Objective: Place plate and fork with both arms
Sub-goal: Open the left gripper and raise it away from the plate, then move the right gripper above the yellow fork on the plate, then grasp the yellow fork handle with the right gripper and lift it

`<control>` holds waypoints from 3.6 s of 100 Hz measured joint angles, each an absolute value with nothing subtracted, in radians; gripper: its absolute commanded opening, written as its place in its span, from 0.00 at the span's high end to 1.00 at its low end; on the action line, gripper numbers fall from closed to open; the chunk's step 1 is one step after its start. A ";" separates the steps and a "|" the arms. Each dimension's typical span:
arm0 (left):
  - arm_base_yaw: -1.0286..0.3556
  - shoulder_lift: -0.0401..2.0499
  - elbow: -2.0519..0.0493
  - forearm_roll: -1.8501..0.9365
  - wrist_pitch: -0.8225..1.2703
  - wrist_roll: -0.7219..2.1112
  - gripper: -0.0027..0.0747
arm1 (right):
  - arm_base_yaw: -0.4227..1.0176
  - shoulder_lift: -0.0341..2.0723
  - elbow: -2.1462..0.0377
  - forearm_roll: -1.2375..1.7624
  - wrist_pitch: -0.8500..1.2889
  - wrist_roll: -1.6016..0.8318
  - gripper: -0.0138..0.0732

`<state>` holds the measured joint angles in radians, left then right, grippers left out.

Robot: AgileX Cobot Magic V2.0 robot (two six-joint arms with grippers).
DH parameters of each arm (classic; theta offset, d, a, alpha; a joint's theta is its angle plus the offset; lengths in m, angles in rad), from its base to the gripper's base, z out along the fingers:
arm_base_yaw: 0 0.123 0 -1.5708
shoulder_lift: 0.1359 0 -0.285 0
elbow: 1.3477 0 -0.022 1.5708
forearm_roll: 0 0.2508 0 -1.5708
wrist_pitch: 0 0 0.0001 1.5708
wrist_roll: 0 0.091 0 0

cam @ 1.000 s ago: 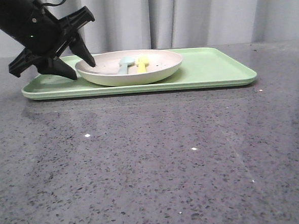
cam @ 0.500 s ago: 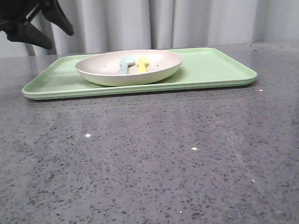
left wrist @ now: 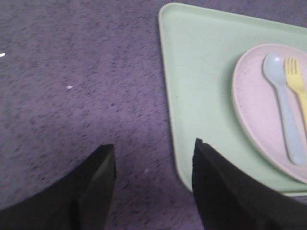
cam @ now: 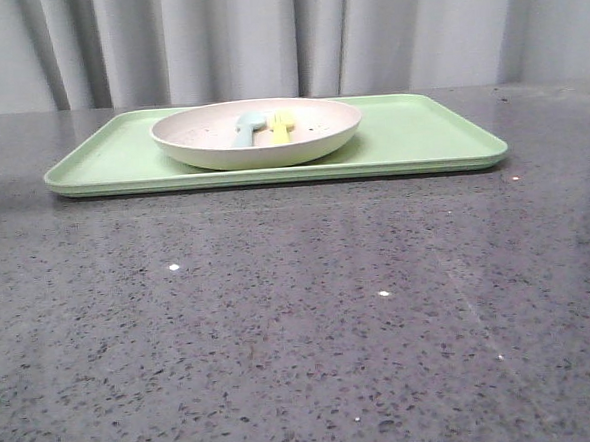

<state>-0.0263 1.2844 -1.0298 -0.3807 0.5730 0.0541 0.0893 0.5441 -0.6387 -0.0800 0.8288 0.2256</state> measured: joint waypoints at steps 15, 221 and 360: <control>0.027 1.138 -0.901 -0.313 0.559 0.054 0.50 | 0.089 0.544 -0.639 -0.080 0.829 0.226 0.26; 0.094 0.532 -0.490 -0.149 0.749 0.054 0.51 | 0.272 1.247 -1.156 0.105 0.735 0.084 0.26; 0.094 0.532 -0.490 -0.149 0.749 0.054 0.51 | 0.508 2.067 -1.883 0.127 0.885 0.178 0.26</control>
<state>0.0939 0.5318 -0.4902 -0.1493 0.7494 0.0541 0.5083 2.0673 -1.8828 0.1265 0.8847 0.1775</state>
